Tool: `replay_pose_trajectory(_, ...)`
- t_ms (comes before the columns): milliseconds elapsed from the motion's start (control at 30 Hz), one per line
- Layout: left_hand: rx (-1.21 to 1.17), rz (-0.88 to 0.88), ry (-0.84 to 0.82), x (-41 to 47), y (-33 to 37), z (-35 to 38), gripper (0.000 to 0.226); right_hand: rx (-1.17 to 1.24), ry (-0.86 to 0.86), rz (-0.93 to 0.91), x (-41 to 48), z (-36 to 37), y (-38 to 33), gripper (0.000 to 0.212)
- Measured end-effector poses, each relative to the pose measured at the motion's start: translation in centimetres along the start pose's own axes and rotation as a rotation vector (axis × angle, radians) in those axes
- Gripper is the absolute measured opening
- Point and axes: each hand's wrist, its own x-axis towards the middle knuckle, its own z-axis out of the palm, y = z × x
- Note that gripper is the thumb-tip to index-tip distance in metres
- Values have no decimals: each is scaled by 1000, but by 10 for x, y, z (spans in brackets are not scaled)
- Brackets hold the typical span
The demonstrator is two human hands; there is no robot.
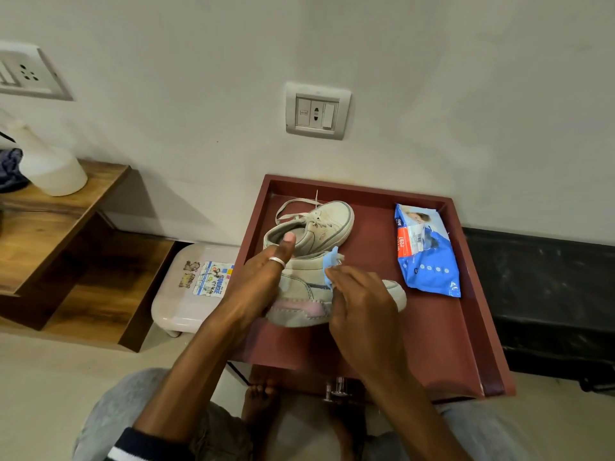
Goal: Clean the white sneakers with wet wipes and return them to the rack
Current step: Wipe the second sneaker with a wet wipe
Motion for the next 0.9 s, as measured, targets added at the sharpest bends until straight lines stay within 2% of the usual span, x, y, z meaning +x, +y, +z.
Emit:
replay_pose_trajectory(67,-10,68,36,1,-2,3,53,9,15,-30,-2,2,-4,26)
replay_pose_trajectory(167,78,116,90,4,-3,5,47,28,-21,-83,-5,2,-17,34)
replay_pose_trajectory(267,121,146,76,4,-8,4,42,15,-70,-102,-6,1,-19,37)
replay_pose_trajectory(367,80,130,56,10,-11,3,32,-26,-55,-23,-2,-5,1,22)
replay_pose_trajectory(500,111,126,50,11,-13,2,37,-69,-23,80,2,-7,21,21)
replay_pose_trajectory(567,122,123,45,12,-13,2,37,-66,-2,52,-1,-2,9,21)
replay_pose_trajectory(667,118,132,53,10,-13,2,37,-21,-36,-49,-6,5,-13,32)
replay_pose_trajectory(733,109,137,51,10,-14,2,36,-26,-54,-70,-3,4,-10,29)
replay_pose_trajectory(800,104,133,40,10,-14,1,35,-69,-66,-7,1,0,8,24)
replay_pose_trajectory(900,111,133,29,11,-13,0,40,-99,-74,88,4,-6,35,27)
